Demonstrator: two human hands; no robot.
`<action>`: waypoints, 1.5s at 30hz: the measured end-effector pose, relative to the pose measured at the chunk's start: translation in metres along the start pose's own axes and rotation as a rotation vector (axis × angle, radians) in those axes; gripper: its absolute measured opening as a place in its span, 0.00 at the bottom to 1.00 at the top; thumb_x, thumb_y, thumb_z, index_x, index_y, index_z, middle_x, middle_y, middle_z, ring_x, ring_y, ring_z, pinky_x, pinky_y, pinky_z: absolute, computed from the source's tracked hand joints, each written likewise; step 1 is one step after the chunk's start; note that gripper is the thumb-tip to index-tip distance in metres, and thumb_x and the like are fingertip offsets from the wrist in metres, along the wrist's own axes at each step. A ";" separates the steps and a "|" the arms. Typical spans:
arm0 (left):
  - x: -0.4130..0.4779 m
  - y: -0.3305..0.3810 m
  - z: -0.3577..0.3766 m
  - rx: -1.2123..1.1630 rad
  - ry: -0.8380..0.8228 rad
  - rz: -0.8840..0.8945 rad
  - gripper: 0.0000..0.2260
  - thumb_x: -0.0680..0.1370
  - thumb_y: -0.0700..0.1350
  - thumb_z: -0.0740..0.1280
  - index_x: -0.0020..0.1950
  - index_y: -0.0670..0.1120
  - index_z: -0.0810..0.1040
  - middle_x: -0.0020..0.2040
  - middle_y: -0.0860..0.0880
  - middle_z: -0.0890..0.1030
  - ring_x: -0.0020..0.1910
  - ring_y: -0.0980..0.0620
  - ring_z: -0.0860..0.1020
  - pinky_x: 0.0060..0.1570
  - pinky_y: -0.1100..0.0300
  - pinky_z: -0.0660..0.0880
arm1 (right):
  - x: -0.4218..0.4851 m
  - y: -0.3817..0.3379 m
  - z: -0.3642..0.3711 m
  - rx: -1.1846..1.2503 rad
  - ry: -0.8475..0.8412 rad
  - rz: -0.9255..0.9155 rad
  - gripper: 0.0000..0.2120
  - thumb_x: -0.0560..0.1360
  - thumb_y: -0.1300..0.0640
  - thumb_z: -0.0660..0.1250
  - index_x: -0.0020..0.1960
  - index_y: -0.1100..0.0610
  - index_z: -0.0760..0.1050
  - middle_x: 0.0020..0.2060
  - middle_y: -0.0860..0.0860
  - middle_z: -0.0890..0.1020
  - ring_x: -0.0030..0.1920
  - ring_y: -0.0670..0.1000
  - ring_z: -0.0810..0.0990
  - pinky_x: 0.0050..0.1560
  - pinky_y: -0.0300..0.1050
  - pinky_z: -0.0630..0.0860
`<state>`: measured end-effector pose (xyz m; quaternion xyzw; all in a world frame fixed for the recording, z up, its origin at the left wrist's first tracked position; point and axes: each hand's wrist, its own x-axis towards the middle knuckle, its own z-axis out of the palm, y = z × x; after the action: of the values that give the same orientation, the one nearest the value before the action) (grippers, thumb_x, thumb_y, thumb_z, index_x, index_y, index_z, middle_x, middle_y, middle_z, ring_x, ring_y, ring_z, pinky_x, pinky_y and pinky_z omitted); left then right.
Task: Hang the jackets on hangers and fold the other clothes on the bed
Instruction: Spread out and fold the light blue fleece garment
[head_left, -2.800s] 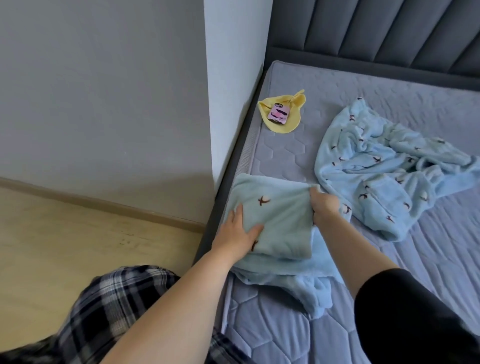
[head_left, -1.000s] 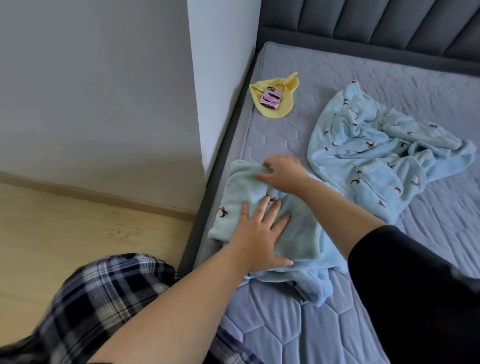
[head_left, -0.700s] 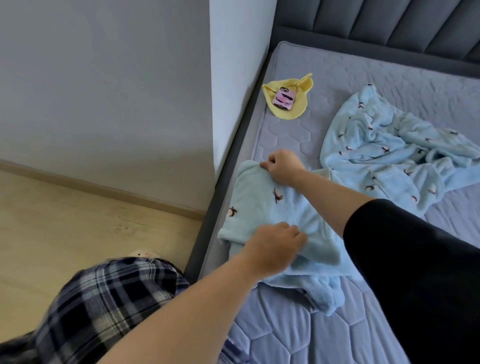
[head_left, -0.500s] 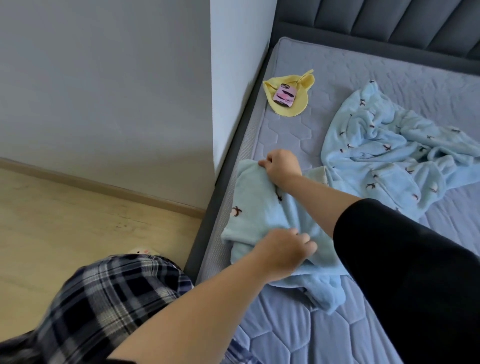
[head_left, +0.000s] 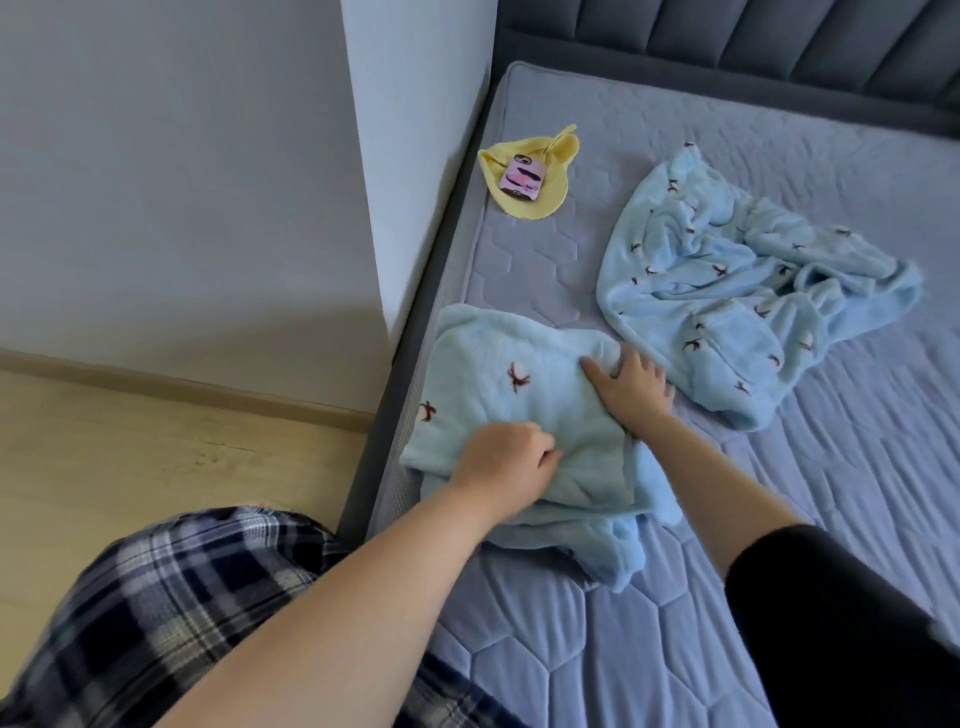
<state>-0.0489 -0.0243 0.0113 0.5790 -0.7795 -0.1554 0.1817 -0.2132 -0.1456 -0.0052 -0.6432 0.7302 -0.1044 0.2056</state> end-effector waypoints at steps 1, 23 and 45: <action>0.000 0.001 -0.002 0.030 0.041 0.022 0.14 0.79 0.48 0.63 0.43 0.39 0.79 0.44 0.43 0.79 0.45 0.42 0.77 0.38 0.55 0.67 | 0.002 0.006 0.002 0.167 -0.043 0.110 0.41 0.72 0.31 0.60 0.74 0.57 0.58 0.73 0.57 0.61 0.73 0.59 0.58 0.72 0.60 0.55; 0.008 -0.016 0.017 0.303 -0.163 -0.083 0.46 0.64 0.78 0.41 0.77 0.57 0.37 0.77 0.53 0.34 0.73 0.47 0.28 0.66 0.33 0.32 | -0.037 0.014 -0.026 0.991 -0.679 0.219 0.39 0.62 0.30 0.63 0.63 0.55 0.75 0.55 0.55 0.83 0.56 0.53 0.82 0.55 0.50 0.77; 0.015 -0.001 0.016 0.324 -0.098 -0.104 0.47 0.67 0.75 0.43 0.78 0.48 0.44 0.78 0.51 0.40 0.75 0.48 0.33 0.67 0.35 0.33 | -0.020 0.023 -0.020 0.730 -0.681 0.423 0.33 0.58 0.41 0.75 0.56 0.59 0.78 0.45 0.56 0.85 0.49 0.55 0.83 0.44 0.49 0.79</action>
<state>-0.0593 -0.0386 -0.0018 0.6318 -0.7714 -0.0649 0.0394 -0.2402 -0.1249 0.0065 -0.3664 0.6522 -0.0931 0.6570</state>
